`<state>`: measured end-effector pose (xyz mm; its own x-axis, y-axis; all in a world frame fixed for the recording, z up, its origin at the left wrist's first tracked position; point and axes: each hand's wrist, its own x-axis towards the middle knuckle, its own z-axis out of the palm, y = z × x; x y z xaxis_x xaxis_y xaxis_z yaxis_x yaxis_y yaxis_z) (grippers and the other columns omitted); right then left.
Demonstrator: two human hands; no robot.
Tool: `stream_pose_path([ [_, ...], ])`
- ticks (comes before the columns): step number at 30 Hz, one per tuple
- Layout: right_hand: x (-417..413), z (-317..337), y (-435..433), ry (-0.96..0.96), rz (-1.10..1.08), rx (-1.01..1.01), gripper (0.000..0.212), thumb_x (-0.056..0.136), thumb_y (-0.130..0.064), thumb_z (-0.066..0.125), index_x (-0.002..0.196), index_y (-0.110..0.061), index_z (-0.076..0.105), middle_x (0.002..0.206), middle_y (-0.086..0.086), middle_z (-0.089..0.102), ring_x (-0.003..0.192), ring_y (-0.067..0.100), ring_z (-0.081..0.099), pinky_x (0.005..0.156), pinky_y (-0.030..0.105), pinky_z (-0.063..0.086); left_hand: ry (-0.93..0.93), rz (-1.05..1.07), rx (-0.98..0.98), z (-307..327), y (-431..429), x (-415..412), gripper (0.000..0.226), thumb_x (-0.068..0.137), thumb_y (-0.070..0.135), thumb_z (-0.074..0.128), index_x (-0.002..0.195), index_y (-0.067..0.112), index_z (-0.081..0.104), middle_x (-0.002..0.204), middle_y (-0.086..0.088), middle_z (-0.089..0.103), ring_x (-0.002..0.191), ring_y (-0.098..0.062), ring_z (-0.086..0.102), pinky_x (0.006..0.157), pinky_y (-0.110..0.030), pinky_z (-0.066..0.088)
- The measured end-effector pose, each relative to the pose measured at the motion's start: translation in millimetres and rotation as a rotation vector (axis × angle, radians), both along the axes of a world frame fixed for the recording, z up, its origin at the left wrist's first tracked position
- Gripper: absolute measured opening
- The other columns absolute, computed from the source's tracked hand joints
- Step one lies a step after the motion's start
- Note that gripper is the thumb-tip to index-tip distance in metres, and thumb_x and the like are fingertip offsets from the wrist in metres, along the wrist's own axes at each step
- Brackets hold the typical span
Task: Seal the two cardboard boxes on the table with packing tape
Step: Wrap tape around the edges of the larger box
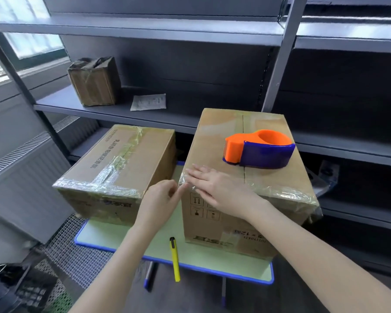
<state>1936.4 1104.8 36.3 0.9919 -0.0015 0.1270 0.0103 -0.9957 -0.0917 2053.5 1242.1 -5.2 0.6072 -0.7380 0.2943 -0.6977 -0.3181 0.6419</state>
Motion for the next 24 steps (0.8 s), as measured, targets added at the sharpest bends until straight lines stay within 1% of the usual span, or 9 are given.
stream_pose_path([
  [4,24.7,-6.3,0.7,0.033,-0.010,-0.029,0.049,0.102,-0.022,0.032,0.148,-0.012,0.018,0.156,0.002,0.015,0.144,0.012,0.010,0.111,0.016,-0.001,-0.027,-0.052,-0.064,2.1,0.3,-2.9,0.032,0.094,0.017,0.054,0.066,0.003,0.054,0.061,-0.007,0.055,0.059,-0.022,0.050,0.055,-0.030,0.037],
  [6,25.8,-10.7,0.6,0.011,-0.025,-0.027,0.048,0.102,-0.022,0.032,0.148,-0.013,0.021,0.156,-0.001,0.017,0.144,0.012,0.012,0.112,0.016,-0.001,-0.050,-0.089,-0.030,1.5,1.0,-3.6,0.024,0.095,0.011,0.050,0.074,0.002,0.057,0.069,-0.006,0.057,0.065,-0.023,0.052,0.059,-0.034,0.041],
  [11,27.4,-19.4,14.9,-0.067,-0.057,-0.045,0.044,0.100,-0.018,0.033,0.144,-0.012,0.032,0.151,0.002,0.030,0.140,0.017,0.026,0.114,0.024,0.011,-0.227,-0.012,0.038,2.9,2.7,-4.3,0.021,0.091,0.013,0.053,0.070,0.011,0.053,0.066,0.002,0.050,0.055,-0.017,0.040,0.050,-0.027,0.027],
  [14,23.8,-18.1,13.7,-0.114,-0.063,-0.018,0.042,0.098,-0.015,0.042,0.139,-0.010,0.042,0.146,0.003,0.039,0.136,0.020,0.036,0.112,0.028,0.022,-0.110,0.003,0.015,-0.6,0.8,3.7,0.028,0.088,0.019,0.058,0.063,0.012,0.049,0.054,0.006,0.047,0.050,-0.011,0.041,0.048,-0.027,0.031],
  [16,22.6,-17.4,12.6,-0.111,-0.063,-0.021,0.042,0.098,-0.016,0.042,0.140,-0.011,0.041,0.146,0.001,0.038,0.136,0.019,0.035,0.112,0.028,0.023,0.032,-0.003,0.008,-1.3,2.0,15.3,0.030,0.086,0.028,0.063,0.064,0.010,0.055,0.053,0.002,0.053,0.051,-0.013,0.046,0.053,-0.028,0.038],
  [19,23.3,-19.0,12.5,-0.076,-0.050,-0.072,0.046,0.097,-0.012,0.041,0.143,-0.011,0.034,0.150,0.002,0.032,0.138,0.018,0.031,0.112,0.026,0.020,-0.071,-0.042,-0.009,1.5,3.2,23.8,0.024,0.085,0.031,0.065,0.074,0.011,0.056,0.068,0.003,0.056,0.060,-0.016,0.052,0.055,-0.022,0.042],
  [21,22.5,-18.3,10.4,-0.048,-0.061,-0.116,0.053,0.095,-0.007,0.041,0.146,-0.011,0.026,0.153,0.001,0.026,0.141,0.016,0.025,0.111,0.022,0.012,-0.279,-0.094,-0.030,0.0,0.7,19.3,0.019,0.089,0.022,0.060,0.083,0.004,0.057,0.083,-0.005,0.058,0.065,-0.024,0.056,0.051,-0.036,0.048],
  [23,21.4,-16.0,7.1,-0.009,-0.046,-0.136,0.059,0.094,-0.004,0.039,0.148,-0.009,0.017,0.155,0.004,0.016,0.143,0.016,0.015,0.112,0.021,0.003,-0.373,-0.111,-0.071,-3.6,-0.5,13.3,0.017,0.089,0.015,0.060,0.085,-0.001,0.056,0.095,-0.010,0.060,0.069,-0.027,0.060,0.046,-0.038,0.050],
  [24,20.6,-13.8,5.4,0.020,-0.026,-0.143,0.060,0.094,-0.004,0.038,0.148,-0.008,0.011,0.157,0.005,0.010,0.145,0.016,0.008,0.113,0.021,-0.001,-0.362,-0.105,-0.101,-3.9,-0.4,11.6,0.015,0.088,0.014,0.062,0.089,0.000,0.057,0.103,-0.010,0.060,0.076,-0.026,0.062,0.051,-0.037,0.051],
])
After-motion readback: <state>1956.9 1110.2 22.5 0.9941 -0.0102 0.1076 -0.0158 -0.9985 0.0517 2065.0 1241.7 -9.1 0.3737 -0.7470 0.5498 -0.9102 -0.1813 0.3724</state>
